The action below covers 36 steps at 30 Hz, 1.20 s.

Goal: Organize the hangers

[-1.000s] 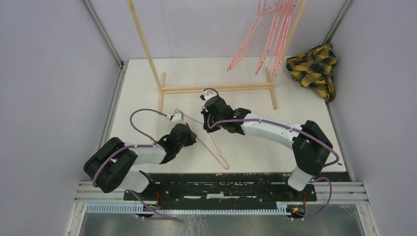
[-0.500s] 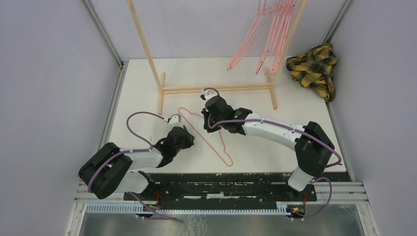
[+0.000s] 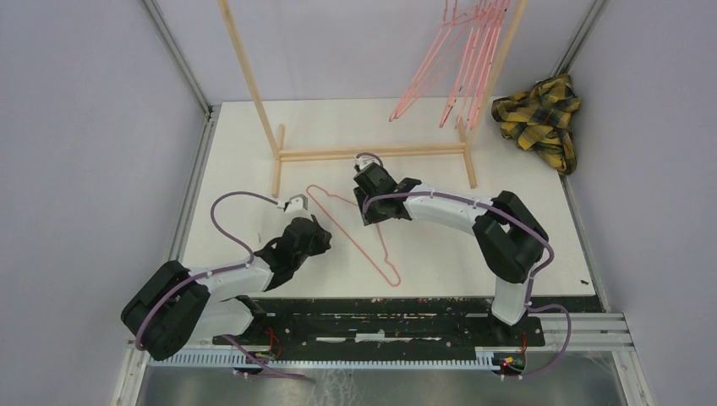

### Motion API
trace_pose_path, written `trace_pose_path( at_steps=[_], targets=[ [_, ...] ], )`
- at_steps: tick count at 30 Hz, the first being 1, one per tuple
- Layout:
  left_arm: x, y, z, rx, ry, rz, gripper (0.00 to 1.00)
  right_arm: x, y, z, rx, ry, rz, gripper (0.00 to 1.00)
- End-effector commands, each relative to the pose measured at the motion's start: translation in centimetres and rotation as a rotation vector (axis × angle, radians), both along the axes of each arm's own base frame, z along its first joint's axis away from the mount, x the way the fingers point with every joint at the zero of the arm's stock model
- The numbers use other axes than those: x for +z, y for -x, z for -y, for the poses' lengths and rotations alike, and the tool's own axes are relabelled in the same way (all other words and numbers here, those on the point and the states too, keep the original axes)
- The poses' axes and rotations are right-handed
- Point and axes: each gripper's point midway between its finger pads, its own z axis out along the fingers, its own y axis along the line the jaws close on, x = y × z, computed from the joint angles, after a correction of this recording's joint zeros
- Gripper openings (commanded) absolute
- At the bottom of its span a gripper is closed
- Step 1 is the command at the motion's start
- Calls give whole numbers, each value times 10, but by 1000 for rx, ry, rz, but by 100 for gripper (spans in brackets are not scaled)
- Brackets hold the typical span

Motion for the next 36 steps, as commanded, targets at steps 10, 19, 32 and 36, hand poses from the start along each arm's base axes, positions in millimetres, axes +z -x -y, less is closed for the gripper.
trace_pose_path(
  at_steps=[10, 19, 32, 36],
  targets=[
    [23, -13, -5, 42, -24, 47, 4, -21, -39, 19, -30, -42, -41, 43],
    [18, -17, 2, 28, -34, 29, 4, -36, -33, 21, -31, -35, -69, 40],
    [26, -16, -3, 41, -34, 42, 19, -65, -32, 25, -65, 1, -107, 19],
    [32, -18, -4, 50, -37, 55, 42, -70, -31, 32, -85, 15, -98, 1]
  ],
)
